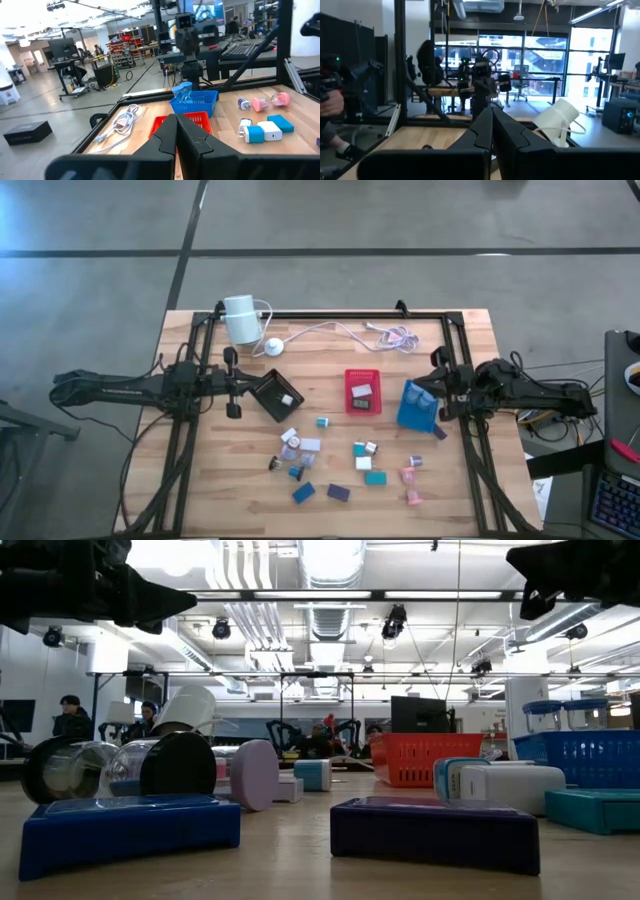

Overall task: Pick & Place Office items
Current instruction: Put the top blue charger adaptor into the black bin

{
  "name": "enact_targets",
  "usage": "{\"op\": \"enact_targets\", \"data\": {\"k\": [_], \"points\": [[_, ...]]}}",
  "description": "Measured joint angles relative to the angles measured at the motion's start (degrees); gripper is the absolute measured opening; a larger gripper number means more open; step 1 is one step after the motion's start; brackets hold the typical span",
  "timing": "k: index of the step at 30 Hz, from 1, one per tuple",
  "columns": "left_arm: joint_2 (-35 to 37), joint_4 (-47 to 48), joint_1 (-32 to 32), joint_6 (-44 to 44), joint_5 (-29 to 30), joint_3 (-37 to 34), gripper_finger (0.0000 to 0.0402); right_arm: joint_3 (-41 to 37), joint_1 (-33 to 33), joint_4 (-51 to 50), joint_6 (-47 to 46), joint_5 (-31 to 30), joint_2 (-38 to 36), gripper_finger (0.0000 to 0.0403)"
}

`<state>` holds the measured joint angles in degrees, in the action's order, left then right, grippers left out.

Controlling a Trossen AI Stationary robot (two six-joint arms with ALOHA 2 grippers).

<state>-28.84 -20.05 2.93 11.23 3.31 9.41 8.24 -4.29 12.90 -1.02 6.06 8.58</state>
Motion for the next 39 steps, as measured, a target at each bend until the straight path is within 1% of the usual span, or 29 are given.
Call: {"op": "enact_targets", "data": {"k": [2,4,7,9,12,16,21,23,25,29,35,39], "points": [[-0.79,1.26,-0.02,-2.48,1.6,0.27,0.0012,-1.19,0.01,-0.12,0.13,0.02,-0.92,0.0008],[-2.53,5.47,0.01,-4.06,2.32,1.87,0.0007,-1.61,-0.04,-0.23,0.14,0.0,-1.25,0.0008],[-7.72,10.33,0.0,-7.49,2.75,6.37,0.0004,-1.42,-0.04,-0.42,0.16,0.02,-1.4,0.0008],[-13.01,13.13,0.0,-8.77,2.99,10.24,0.0004,-1.06,-0.02,-0.41,0.14,0.02,-1.23,0.0008],[-22.81,18.27,-0.12,-10.15,2.95,17.25,0.0002,-1.16,-0.02,-0.52,-0.3,0.03,-0.92,0.0008],[-37.22,29.2,-0.14,-11.77,2.69,28.69,0.0006,-1.73,-0.02,-0.67,-0.36,0.05,-0.59,0.0008],[-52.93,39.98,-0.41,-13.45,2.48,41.76,0.0025,-1.79,-0.01,-0.67,-1.48,0.47,-0.6,0.0008],[-58.04,42.94,-0.84,-13.23,1.55,46.02,0.0042,-1.8,0.0,-0.69,-1.61,1.48,-0.58,0.0008],[-62.28,45.05,-1.32,-12.3,-1.01,49.67,0.0066,-1.82,0.02,-0.7,-1.69,2.14,-0.5,0.0008],[-68.92,47.02,-2.4,-11.08,-5.73,55.33,0.013,-1.82,0.02,-1.27,-1.81,2.14,-0.52,0.0008],[-75.95,47.66,-3.33,-10.94,-6.55,60.53,0.0243,-1.82,0.0,-2.05,-1.81,2.06,-0.57,0.0008],[-78.76,47.91,-3.5,-10.31,-6.9,62.03,0.0296,-1.82,0.0,-2.05,-1.85,1.96,-0.59,0.0008]]}}
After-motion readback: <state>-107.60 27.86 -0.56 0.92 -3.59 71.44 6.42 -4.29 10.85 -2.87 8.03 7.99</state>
